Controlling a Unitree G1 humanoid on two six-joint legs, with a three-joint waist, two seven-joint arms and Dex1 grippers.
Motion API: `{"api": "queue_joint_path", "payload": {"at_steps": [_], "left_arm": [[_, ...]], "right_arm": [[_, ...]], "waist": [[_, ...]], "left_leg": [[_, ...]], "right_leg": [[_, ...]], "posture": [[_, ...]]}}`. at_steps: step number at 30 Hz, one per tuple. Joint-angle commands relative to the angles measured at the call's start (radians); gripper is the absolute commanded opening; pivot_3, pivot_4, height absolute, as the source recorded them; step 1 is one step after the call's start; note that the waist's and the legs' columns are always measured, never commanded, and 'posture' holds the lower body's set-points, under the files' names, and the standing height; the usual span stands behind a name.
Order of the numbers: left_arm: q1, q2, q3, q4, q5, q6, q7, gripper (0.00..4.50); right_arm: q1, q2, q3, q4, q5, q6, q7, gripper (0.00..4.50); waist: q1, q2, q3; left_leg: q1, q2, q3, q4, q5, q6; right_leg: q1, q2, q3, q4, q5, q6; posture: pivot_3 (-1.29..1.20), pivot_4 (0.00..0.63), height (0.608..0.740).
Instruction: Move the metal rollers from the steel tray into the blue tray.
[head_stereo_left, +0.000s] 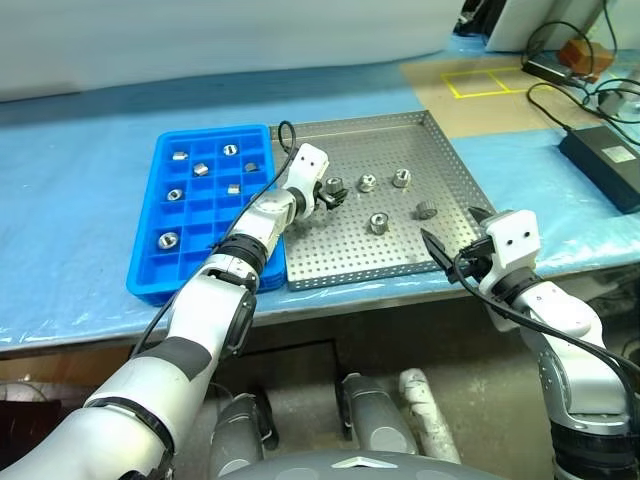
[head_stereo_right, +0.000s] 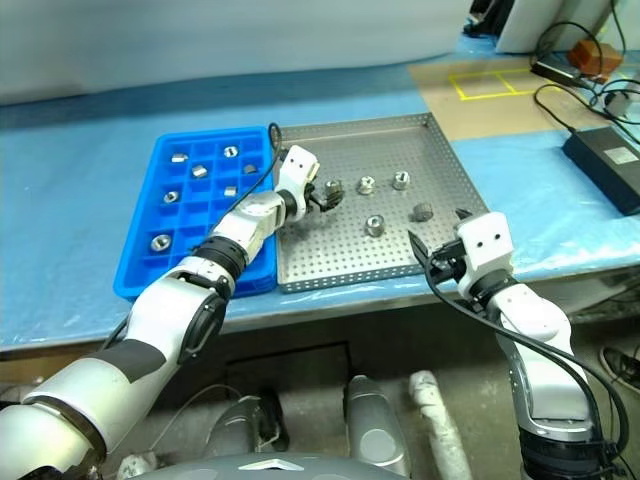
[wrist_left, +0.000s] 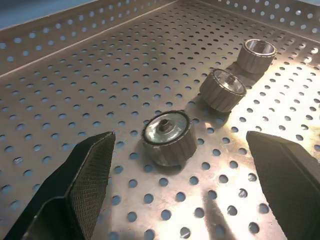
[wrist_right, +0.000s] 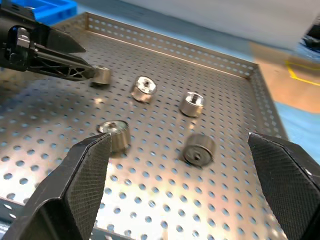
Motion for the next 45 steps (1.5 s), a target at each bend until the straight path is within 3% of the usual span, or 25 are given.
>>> {"api": "queue_joint_path", "payload": {"at_steps": [1,9,16,20,24,30,37,45], "left_arm": [[-0.055,-0.018,0.021,0.020,-0.001,-0.039,-0.010,4.42],[-0.060,-0.088,0.006,0.008,0.003,-0.030,-0.133,4.42],[-0.013,-0.078,-0.052,-0.013,0.064,0.003,-0.170,4.42],[0.000,-0.043,-0.051,-0.003,0.089,0.014,-0.104,3.54],[0.002,-0.012,-0.036,-0.009,0.086,0.029,-0.068,2.13],[0.028,-0.003,-0.024,-0.060,0.053,0.045,-0.117,0.05],[0.055,-0.014,0.006,-0.215,-0.023,0.099,-0.219,0.02],[0.081,-0.006,0.087,-0.380,-0.143,0.273,-0.200,0.02]], "right_arm": [[0.030,0.001,-0.044,-0.082,0.011,0.012,-0.028,4.50],[0.125,0.017,-0.070,-0.169,0.008,0.041,-0.077,4.50],[0.178,0.030,-0.105,-0.210,0.012,0.043,-0.099,4.50],[0.161,0.034,-0.100,-0.202,0.008,0.036,-0.113,4.50],[0.137,0.023,-0.096,-0.181,0.011,0.034,-0.108,4.50],[0.087,0.010,-0.076,-0.131,0.011,0.024,-0.089,4.50],[0.028,0.010,-0.010,-0.052,-0.011,-0.011,-0.071,4.50],[-0.038,0.002,0.035,0.041,-0.013,-0.060,-0.044,4.50]], "waist": [[-0.026,0.000,0.000],[-0.108,0.000,0.000],[-0.193,0.001,0.000],[-0.240,0.001,-0.001],[-0.267,0.001,-0.001],[-0.267,0.002,-0.001],[-0.265,0.002,-0.001],[-0.261,0.002,0.000]], "left_leg": [[-0.002,-0.001,0.000,0.001,-0.001,0.002],[-0.013,-0.003,-0.001,0.014,-0.009,0.014],[-0.013,-0.009,-0.002,0.015,-0.011,0.017],[-0.014,-0.015,-0.005,0.015,-0.013,0.019],[-0.017,-0.016,-0.007,0.020,-0.015,0.023],[-0.017,-0.017,-0.014,0.021,-0.015,0.023],[-0.019,-0.017,-0.018,0.021,-0.015,0.023],[-0.019,-0.017,-0.022,0.023,-0.015,0.023]], "right_leg": [[0.000,-0.001,0.000,-0.001,0.000,0.000],[0.000,-0.006,-0.005,-0.007,0.001,0.001],[0.005,-0.013,-0.009,-0.012,0.004,0.008],[0.007,-0.018,-0.011,-0.013,0.004,0.010],[0.008,-0.020,-0.015,-0.014,0.004,0.011],[0.012,-0.021,-0.022,-0.015,0.003,0.013],[0.013,-0.021,-0.026,-0.015,0.002,0.013],[0.016,-0.021,-0.029,-0.014,0.002,0.013]], "posture": [[-0.85,0.150,0.740],[-0.93,0.150,0.740],[-0.95,0.150,0.740],[-0.94,0.150,0.740],[-0.91,0.150,0.740],[-0.86,0.150,0.740],[-0.81,0.150,0.740],[-0.73,0.150,0.740]]}}
